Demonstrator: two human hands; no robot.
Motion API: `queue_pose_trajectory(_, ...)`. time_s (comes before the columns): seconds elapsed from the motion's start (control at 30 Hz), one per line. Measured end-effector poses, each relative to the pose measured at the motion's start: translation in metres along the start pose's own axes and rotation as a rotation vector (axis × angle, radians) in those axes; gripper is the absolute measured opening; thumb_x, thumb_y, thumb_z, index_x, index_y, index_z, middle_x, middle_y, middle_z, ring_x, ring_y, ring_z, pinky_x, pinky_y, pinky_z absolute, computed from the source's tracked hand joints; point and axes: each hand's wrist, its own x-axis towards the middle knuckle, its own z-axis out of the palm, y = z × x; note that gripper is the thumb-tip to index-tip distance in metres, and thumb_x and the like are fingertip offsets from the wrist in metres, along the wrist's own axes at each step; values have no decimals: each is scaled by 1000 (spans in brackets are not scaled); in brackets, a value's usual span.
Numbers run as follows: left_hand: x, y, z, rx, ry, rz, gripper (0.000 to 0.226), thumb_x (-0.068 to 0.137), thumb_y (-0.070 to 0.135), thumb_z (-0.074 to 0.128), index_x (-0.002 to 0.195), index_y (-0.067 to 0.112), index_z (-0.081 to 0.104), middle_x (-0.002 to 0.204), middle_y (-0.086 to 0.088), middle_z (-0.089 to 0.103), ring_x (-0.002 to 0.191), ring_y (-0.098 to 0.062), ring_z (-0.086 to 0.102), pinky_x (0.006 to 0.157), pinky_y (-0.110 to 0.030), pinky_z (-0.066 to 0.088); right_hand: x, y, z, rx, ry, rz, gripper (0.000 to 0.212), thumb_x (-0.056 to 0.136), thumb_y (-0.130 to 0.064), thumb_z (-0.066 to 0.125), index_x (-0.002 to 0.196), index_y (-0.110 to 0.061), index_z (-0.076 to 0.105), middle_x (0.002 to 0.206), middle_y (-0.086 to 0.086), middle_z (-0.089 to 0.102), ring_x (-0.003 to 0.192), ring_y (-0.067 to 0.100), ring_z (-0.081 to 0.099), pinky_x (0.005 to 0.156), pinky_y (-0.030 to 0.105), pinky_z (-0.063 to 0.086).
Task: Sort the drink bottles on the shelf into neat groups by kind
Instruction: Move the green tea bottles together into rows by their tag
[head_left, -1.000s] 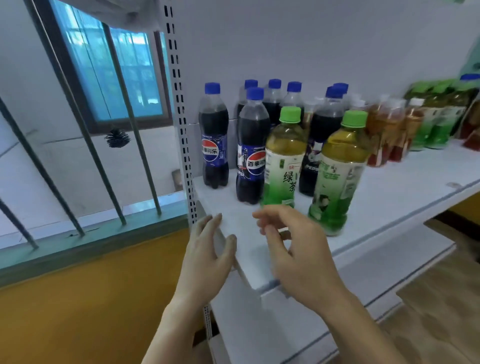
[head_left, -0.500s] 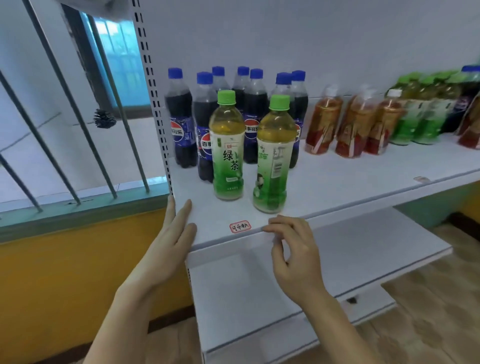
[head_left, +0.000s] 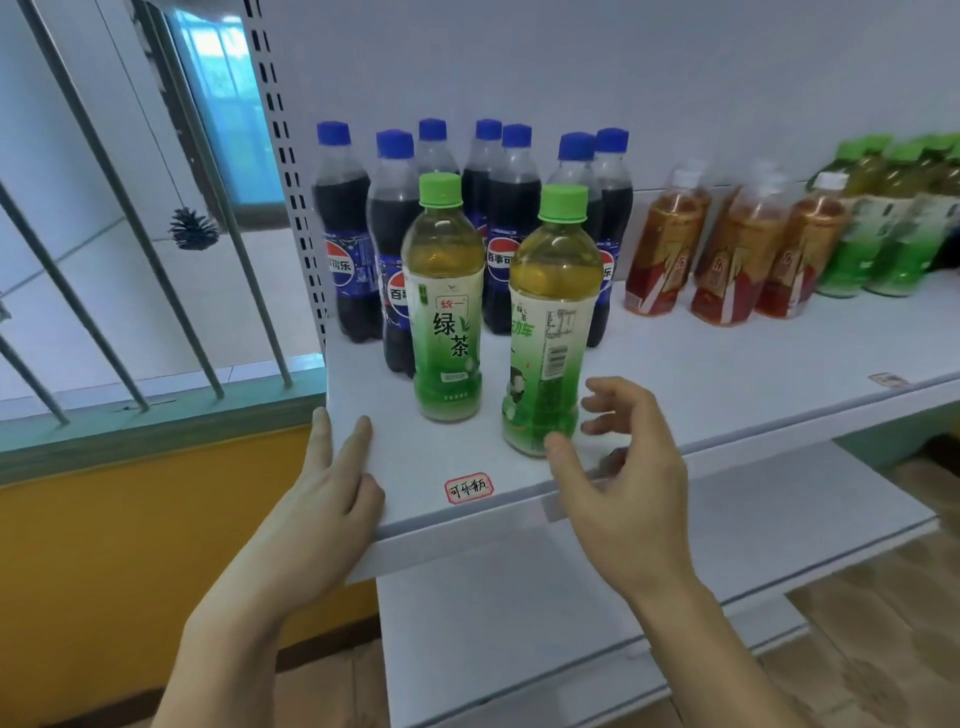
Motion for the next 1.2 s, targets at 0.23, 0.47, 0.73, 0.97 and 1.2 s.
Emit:
queue_pose_trajectory(0.23, -6, 11, 0, 32, 47, -52, 60, 105, 46, 27, 161, 39, 6, 169, 7, -16, 153, -19, 20, 103, -22, 27, 57, -6, 29, 341, -183, 96, 72, 79, -32, 84, 135, -40, 39, 121, -34, 57, 115, -11, 57, 79, 5, 49)
queue_pose_trajectory(0.47, -22, 86, 38, 122, 289, 125, 55, 96, 55, 45, 148, 37, 44, 152, 21, 43, 142, 7, 27, 123, -35, 25, 93, -4, 11, 544, -313, -3, 68, 81, -25, 82, 138, -25, 44, 121, -15, 66, 112, 5, 66, 85, 19, 56)
queue_pose_trajectory(0.73, 21, 161, 107, 204, 547, -223, 88, 79, 81, 50, 148, 31, 34, 147, 9, 53, 139, -16, 44, 121, -53, 24, 189, -36, -20, 379, -572, -338, 22, 98, -33, 65, 118, -24, 62, 96, -19, 61, 88, -9, 61, 73, 9, 50)
queue_pose_trajectory(0.97, 21, 176, 121, -82, 745, -74, 78, 73, 67, 73, 140, 35, 48, 128, 22, 58, 107, 15, 51, 94, -22, 43, 205, 0, -59, 383, -464, -329, 11, 94, -26, 67, 94, -21, 58, 78, -14, 56, 70, -5, 56, 66, 10, 44)
queue_pose_trajectory(1.2, 55, 252, 143, -788, 783, 308, 64, 80, 24, 81, 139, 32, 57, 132, 11, 65, 123, -16, 64, 92, -26, 57, 227, 87, -155, 608, -149, 128, 23, 94, -48, 59, 92, -26, 67, 80, -5, 68, 70, 15, 68, 49, 33, 55)
